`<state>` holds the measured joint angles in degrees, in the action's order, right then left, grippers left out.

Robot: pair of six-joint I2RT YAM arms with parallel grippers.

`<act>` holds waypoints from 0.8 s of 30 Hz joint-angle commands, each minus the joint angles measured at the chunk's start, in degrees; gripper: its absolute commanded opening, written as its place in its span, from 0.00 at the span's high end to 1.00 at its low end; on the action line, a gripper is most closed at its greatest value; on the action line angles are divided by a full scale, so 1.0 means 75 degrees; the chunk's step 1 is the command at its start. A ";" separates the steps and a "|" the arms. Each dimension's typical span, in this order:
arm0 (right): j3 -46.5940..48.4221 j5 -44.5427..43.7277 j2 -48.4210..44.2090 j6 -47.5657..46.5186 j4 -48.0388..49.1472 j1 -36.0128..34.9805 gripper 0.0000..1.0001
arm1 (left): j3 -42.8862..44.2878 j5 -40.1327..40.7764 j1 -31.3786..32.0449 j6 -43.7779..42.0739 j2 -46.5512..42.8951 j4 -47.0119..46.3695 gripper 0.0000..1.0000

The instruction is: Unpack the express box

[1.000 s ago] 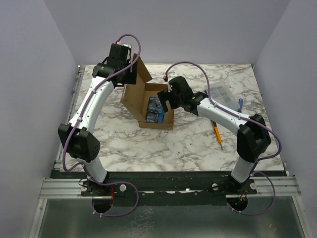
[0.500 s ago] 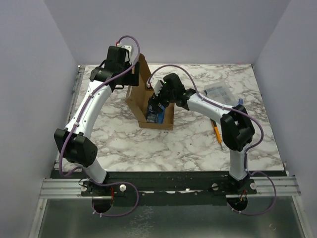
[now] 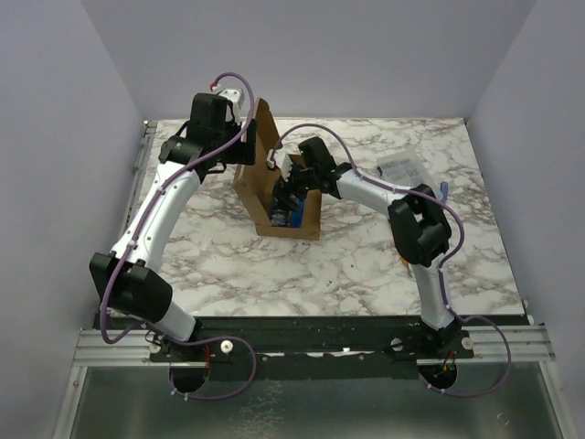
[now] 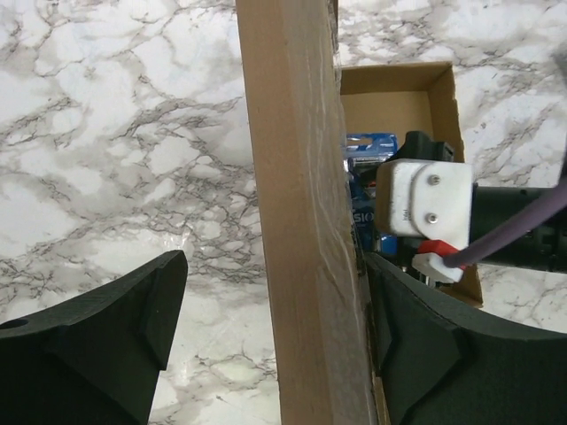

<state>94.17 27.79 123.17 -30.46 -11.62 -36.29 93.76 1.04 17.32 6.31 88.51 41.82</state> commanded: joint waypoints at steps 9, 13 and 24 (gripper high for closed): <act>0.0142 -0.0057 0.0584 -0.0211 0.0119 -0.0001 0.19 | -0.0398 -0.0715 0.0011 0.0308 -0.1082 -0.0586 0.16; 0.0131 -0.0392 0.0739 -0.0140 0.0120 0.0006 0.22 | -0.0448 -0.0748 0.0011 0.0366 -0.1215 -0.0630 0.16; 0.0215 -0.0967 0.0581 0.0690 0.0099 -0.0008 0.55 | -0.0553 -0.0801 0.0017 0.0474 -0.1355 -0.0706 0.16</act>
<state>94.67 23.20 127.57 -28.93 -11.55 -36.29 90.17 -3.49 17.32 9.06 79.90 37.89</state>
